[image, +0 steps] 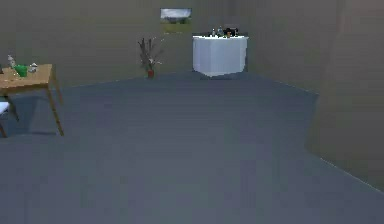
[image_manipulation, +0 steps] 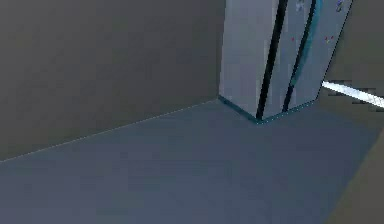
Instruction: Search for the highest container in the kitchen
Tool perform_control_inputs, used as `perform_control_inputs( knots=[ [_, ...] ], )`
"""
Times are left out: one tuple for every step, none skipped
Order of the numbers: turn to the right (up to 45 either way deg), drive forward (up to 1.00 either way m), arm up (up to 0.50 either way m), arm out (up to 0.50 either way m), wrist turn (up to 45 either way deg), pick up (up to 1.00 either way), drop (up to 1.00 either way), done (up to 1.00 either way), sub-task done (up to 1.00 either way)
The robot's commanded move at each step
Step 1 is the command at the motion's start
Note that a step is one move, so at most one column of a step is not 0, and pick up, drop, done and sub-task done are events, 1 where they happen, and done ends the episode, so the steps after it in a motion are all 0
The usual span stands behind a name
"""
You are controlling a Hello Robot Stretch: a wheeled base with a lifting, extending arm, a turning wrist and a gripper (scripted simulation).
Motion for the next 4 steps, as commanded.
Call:
perform_control_inputs(
  knots=[
    [-24.0, 0.00, 0.00, 0.00, 0.0, 0.00, 0.00, 0.00, 0.00],
    [0.0, 1.00, 0.00, 0.00, 0.0, 0.00, 0.00, 0.00, 0.00],
    [0.0, 1.00, 0.00, 0.00, 0.0, 0.00, 0.00, 0.00, 0.00],
    [-3.0, 0.00, 0.00, 0.00, 0.0, 0.00, 0.00, 0.00, 0.00]
  ],
)
